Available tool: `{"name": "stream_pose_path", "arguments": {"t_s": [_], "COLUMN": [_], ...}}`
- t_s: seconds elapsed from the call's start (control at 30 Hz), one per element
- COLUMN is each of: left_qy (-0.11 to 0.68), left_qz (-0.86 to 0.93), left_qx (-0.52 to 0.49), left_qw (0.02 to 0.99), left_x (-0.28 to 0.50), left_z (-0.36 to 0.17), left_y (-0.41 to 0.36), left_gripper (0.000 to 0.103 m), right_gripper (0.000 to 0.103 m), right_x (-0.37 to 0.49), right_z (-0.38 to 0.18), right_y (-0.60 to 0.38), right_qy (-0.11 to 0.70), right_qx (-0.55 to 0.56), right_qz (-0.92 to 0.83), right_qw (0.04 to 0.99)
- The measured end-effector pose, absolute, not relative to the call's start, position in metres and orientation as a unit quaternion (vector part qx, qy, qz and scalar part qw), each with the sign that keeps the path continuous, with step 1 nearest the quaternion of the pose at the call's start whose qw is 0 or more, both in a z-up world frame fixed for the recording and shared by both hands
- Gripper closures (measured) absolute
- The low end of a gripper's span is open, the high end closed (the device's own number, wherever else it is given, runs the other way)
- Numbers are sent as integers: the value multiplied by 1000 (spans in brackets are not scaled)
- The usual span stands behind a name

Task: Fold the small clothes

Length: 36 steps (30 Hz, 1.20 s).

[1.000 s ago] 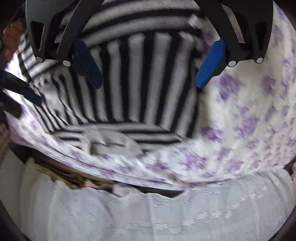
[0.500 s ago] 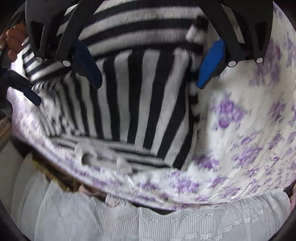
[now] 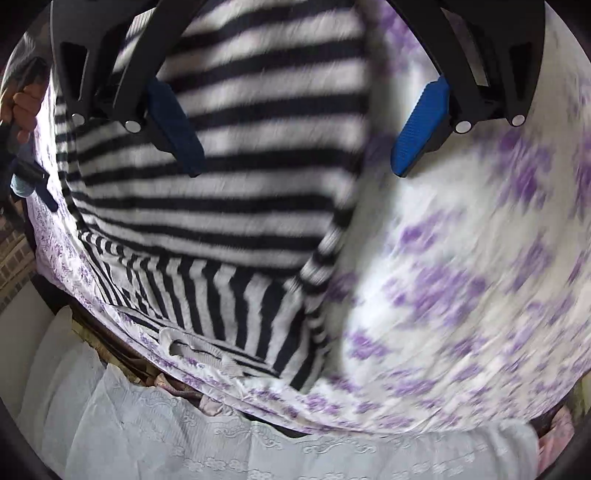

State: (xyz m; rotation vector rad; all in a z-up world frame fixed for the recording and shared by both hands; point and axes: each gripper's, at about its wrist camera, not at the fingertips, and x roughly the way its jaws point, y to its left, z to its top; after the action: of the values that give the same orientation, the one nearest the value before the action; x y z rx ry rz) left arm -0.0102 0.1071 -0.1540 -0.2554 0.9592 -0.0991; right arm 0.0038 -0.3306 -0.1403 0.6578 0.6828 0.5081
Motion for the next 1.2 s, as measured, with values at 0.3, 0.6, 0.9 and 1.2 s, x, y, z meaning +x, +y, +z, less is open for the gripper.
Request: {"name": "stream_pose_path", "arguments": {"t_s": [0.3,0.6,0.9,1.2], "left_qy": [460,470,479,468], "left_qz": [-65,-169,-218,-199], "left_qx": [-131,-139,-164,-117], "left_qw": [876,855,834,853], "left_x": [-60,-81,-51,-72], "left_z": [-158,-162,-169,-168], "left_y": [119,101,93,80], "left_gripper": [5,5,5,48], "right_gripper": [19,19,15,46], "right_x": [-50,-81,-50,-69], "right_z": [-171,-185,-187,-191], "right_y": [-362,-338,-304,-290], "right_qy": [337,362,387,398], "right_qx": [329,282,242,217], "right_qz": [190,221,263,289], "right_qw": [862,860,850,843]}}
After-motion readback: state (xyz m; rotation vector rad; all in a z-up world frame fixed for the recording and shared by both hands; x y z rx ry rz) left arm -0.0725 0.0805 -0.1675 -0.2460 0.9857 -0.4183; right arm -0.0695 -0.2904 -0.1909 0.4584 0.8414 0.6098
